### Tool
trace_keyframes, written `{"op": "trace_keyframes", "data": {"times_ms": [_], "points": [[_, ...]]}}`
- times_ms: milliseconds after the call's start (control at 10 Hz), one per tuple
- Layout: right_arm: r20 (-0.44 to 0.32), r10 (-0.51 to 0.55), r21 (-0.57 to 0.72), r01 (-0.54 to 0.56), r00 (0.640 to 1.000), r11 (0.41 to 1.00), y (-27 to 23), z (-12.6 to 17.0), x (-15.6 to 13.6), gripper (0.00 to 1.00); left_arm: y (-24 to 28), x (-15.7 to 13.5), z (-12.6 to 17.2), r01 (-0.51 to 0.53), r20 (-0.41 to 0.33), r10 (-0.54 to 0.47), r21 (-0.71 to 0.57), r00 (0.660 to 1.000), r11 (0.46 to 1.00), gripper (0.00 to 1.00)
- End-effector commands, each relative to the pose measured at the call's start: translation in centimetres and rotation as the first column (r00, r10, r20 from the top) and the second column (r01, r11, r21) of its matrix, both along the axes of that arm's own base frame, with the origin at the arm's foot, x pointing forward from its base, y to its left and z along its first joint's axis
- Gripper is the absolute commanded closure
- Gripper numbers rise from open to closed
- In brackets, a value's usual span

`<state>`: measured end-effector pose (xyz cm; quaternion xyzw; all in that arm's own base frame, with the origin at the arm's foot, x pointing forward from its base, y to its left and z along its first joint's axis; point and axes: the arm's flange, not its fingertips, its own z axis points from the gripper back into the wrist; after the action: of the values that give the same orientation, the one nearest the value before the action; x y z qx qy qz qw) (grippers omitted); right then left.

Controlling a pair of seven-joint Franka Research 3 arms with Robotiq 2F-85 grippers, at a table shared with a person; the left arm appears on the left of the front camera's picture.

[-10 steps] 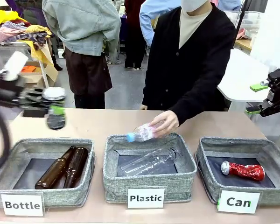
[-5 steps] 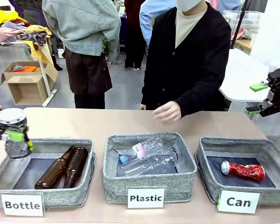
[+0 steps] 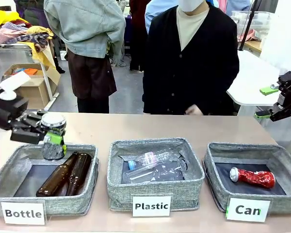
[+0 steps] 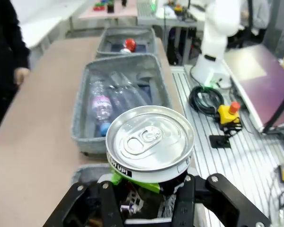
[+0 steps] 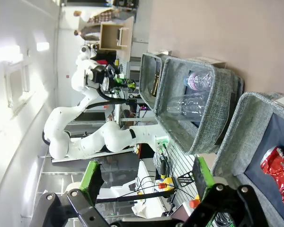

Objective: Sort the can waste into the basket.
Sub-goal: Pick up the can waste from the table and place it in the right Fabric basket.

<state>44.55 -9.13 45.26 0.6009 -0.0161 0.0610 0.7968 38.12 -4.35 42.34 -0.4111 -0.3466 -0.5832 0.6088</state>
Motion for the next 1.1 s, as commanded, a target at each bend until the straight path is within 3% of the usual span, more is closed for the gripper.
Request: {"op": "trace_keyframes", "data": {"times_ms": [0, 100, 200, 400, 500, 600, 700, 1000], "points": [[0.016, 0.016, 0.004, -0.016, 1.0, 1.0, -0.2, 0.2, 0.0, 0.0, -0.3, -1.2, -0.3, 0.026, 0.018, -0.026, 0.01, 1.0, 1.0, 1.0], [0.016, 0.016, 0.004, -0.016, 1.0, 1.0, -0.2, 0.2, 0.0, 0.0, -0.3, -1.2, -0.3, 0.026, 0.018, -0.026, 0.01, 1.0, 1.0, 1.0], [0.016, 0.016, 0.004, -0.016, 1.0, 1.0, -0.2, 0.2, 0.0, 0.0, 0.1, 0.3, -0.1, -0.002, -0.003, 0.002, 0.001, 1.0, 1.0, 0.63], [0.016, 0.016, 0.004, -0.016, 1.0, 1.0, -0.2, 0.2, 0.0, 0.0, -5.8, 0.3, 0.7, -0.046, 0.015, 0.048, -0.103, 0.999, 0.994, 0.63], [0.0, 0.0, 0.0, 0.0, 1.0, 1.0, 0.0, 0.0, 0.0, 0.0, -11.3, 0.3, 2.5, -0.038, 0.095, 0.047, -0.095, 0.994, 0.995, 0.63], [0.067, 0.028, -0.11, -0.021, 0.997, 0.994, -1.2, 3.4, -2.9, 0.0, -16.5, 1.1, 4.1, 0.025, 0.141, -0.01, -0.102, 0.99, 0.994, 0.63], [0.075, 0.083, -0.242, -0.063, 0.994, 0.968, -2.7, 5.6, -6.1, 0.0, -21.4, 1.8, 5.6, 0.1, 0.158, -0.08, -0.123, 0.984, 0.987, 0.63], [0.136, 0.075, -0.472, -0.002, 0.988, 0.882, -8.3, 7.2, -14.7, 0.0, -36.5, 2.6, 7.2, 0.271, 0.152, -0.253, -0.119, 0.956, 0.955, 0.63]]}}
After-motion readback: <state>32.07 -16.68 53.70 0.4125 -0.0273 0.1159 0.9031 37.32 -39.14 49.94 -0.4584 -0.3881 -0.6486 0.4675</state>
